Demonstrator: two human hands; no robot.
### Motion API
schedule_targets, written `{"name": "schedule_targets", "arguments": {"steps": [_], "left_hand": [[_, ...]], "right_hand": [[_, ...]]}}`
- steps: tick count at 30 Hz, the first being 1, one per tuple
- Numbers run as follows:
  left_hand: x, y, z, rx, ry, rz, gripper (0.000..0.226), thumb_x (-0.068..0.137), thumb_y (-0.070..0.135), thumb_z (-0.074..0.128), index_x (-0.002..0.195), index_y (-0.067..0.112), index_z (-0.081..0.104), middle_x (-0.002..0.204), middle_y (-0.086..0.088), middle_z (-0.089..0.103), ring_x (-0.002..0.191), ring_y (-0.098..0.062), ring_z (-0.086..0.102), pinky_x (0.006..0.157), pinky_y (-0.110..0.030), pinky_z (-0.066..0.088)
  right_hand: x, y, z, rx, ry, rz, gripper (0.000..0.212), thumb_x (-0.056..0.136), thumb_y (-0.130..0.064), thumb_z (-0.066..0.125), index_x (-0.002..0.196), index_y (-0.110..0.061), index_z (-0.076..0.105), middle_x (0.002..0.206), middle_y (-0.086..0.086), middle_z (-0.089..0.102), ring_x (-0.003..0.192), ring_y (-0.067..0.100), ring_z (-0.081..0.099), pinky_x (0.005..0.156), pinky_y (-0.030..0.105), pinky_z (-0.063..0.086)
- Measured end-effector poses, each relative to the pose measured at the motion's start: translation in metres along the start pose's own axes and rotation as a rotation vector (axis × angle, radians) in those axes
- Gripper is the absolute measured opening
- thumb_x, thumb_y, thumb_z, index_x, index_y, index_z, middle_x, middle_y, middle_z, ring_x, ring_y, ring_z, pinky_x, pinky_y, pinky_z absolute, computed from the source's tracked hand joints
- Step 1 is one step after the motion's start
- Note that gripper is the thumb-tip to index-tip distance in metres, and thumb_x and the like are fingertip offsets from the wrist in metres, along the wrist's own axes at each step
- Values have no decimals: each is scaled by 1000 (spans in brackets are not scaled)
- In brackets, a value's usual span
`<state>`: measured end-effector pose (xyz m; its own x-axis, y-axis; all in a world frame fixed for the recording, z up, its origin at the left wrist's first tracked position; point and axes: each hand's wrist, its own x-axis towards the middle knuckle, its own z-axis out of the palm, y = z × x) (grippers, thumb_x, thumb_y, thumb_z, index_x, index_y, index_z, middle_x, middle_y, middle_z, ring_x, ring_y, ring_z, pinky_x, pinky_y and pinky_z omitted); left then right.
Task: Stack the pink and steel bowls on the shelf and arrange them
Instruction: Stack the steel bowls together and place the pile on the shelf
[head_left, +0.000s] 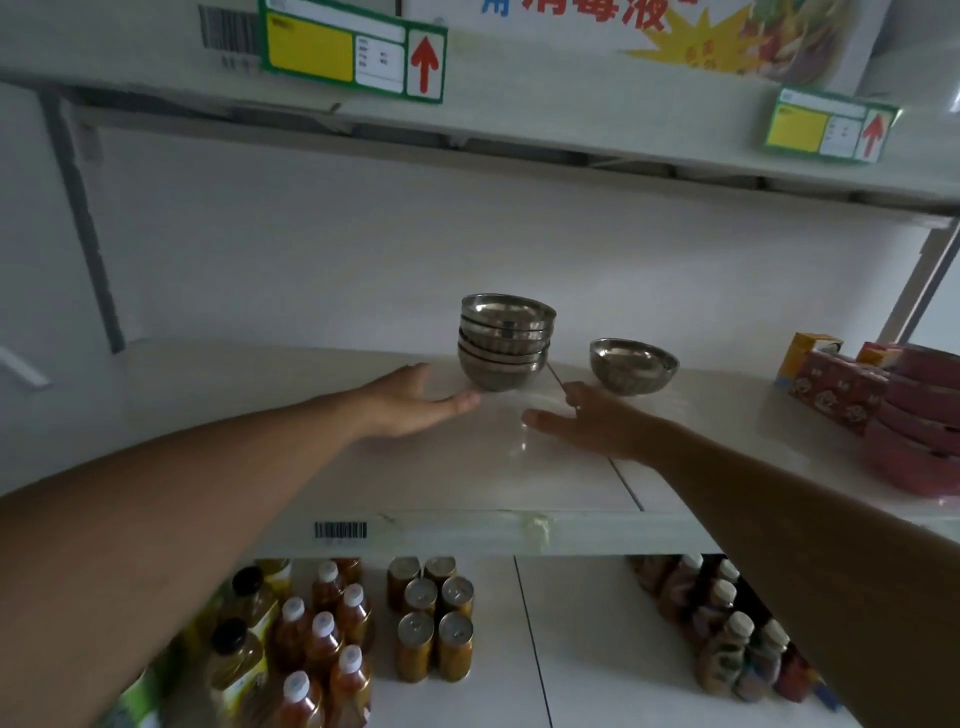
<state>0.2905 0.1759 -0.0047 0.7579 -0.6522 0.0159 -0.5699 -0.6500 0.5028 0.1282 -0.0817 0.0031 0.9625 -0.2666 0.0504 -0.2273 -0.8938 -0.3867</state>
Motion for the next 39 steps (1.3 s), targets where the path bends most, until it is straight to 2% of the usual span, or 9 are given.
{"name": "schedule_targets", "arguments": {"steps": [5, 10, 15, 18, 22, 27, 34, 37, 39], "left_hand": [[-37, 37, -1, 12, 16, -22, 153, 58, 114, 42, 175, 21, 12, 184, -5, 14, 167, -28, 22, 132, -46, 25], [-61, 106, 21, -25, 6, 42, 142, 59, 112, 46, 173, 30, 22, 181, -3, 25, 165, -27, 28, 130, -47, 28], [-70, 178, 68, -28, -19, 22, 156, 50, 115, 44, 175, 25, 15, 182, -2, 21, 166, -25, 26, 133, -46, 26], [-75, 213, 94, 24, -43, 7, 159, 49, 115, 43, 174, 20, 17, 181, -3, 25, 164, -24, 31, 130, -43, 30], [-75, 242, 109, 85, -24, 12, 140, 67, 107, 49, 173, 18, 23, 179, -3, 29, 161, -25, 36, 129, -48, 35], [-60, 256, 114, 127, -15, 12, 122, 82, 97, 53, 171, 18, 29, 178, -4, 32, 160, -24, 37, 129, -48, 35], [-14, 245, 123, 59, -11, 23, 136, 70, 104, 49, 171, 17, 26, 178, -4, 32, 159, -25, 39, 125, -42, 37], [20, 234, 122, 92, 27, 51, 118, 83, 94, 54, 168, 16, 33, 175, -6, 37, 154, -26, 44, 117, -35, 41], [40, 231, 118, 119, 32, 125, 98, 92, 84, 58, 165, 20, 41, 170, -6, 46, 146, -23, 52, 108, -23, 41]], "right_hand": [[-31, 15, -17, 73, 11, -77, 119, 75, -94, 53, 158, -11, 34, 159, 14, 43, 139, 30, 48, 112, 48, 45], [-72, 48, -50, 188, 30, -127, 123, 64, -100, 52, 153, -16, 41, 155, 11, 46, 136, 26, 48, 112, 46, 43], [-108, 102, -68, 153, 2, -217, 110, 77, -91, 54, 163, -29, 24, 166, 10, 33, 146, 28, 40, 118, 46, 36], [-121, 132, -77, 91, 6, -128, 119, 76, -91, 54, 163, -14, 28, 165, 13, 36, 147, 30, 41, 118, 44, 36], [-130, 158, -91, 68, 18, -119, 132, 68, -98, 48, 162, -8, 27, 165, 14, 37, 147, 30, 42, 118, 45, 37], [-121, 177, -103, 78, 41, -88, 123, 75, -90, 56, 163, -8, 25, 166, 12, 35, 149, 29, 39, 118, 40, 33], [-88, 190, -101, 72, 46, -57, 118, 77, -88, 57, 162, -10, 28, 163, 12, 40, 146, 31, 43, 117, 42, 37], [-68, 196, -99, 31, 33, -36, 118, 78, -88, 54, 162, -10, 27, 165, 11, 39, 147, 30, 42, 116, 40, 36], [-53, 197, -101, 45, 23, -16, 117, 78, -88, 55, 162, -11, 27, 165, 10, 38, 146, 29, 43, 114, 39, 36]]}}
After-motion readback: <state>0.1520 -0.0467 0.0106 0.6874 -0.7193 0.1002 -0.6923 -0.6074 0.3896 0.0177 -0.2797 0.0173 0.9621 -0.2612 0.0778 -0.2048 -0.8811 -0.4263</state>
